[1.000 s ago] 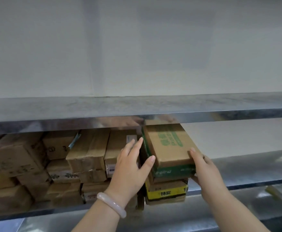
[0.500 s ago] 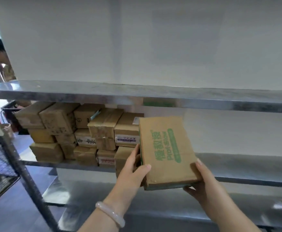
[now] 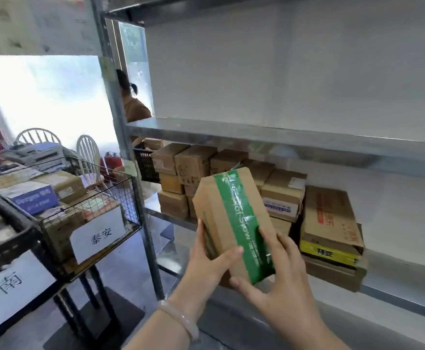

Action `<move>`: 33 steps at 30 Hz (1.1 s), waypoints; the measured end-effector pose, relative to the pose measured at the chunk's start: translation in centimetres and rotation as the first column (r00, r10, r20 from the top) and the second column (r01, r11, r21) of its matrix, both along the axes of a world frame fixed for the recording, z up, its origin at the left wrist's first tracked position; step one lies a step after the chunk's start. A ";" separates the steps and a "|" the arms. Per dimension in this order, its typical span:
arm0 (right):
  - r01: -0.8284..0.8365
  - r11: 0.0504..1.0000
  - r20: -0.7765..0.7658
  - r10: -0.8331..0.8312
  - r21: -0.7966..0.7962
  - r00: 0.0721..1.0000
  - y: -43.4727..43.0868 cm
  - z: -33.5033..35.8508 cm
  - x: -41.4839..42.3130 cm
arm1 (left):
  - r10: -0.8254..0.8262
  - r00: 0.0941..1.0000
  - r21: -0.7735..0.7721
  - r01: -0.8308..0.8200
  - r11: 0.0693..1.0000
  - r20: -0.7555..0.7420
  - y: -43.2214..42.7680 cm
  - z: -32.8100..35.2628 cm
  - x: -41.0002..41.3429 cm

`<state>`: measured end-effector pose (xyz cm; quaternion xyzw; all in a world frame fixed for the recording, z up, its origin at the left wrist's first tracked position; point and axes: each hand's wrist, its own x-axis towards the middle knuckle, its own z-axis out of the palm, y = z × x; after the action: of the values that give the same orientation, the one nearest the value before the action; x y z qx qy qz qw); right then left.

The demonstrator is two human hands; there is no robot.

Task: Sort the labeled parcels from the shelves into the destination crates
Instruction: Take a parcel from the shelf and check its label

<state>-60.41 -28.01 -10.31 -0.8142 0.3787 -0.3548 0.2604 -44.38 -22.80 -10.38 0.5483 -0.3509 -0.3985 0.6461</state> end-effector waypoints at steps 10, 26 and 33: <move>-0.451 0.652 0.480 0.148 0.610 0.864 0.0 2.2 12.7 | 0.050 0.909 -0.004 -0.057 0.998 -0.413 7.6 -0.4 12.6; -0.411 0.858 0.351 0.300 0.306 0.887 6.9 1.3 36.2 | 0.334 0.939 -0.030 -0.337 0.941 -0.081 17.0 0.3 34.3; -0.559 0.750 0.387 0.427 0.353 0.817 9.0 2.0 43.1 | 0.480 0.868 -0.036 -0.488 0.872 -0.123 20.7 0.4 40.1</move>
<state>-17.27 -19.01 -8.29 -0.7428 0.1784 -0.2865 0.5782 -4.26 -2.12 -9.95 0.5743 -0.1788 -0.2420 0.7613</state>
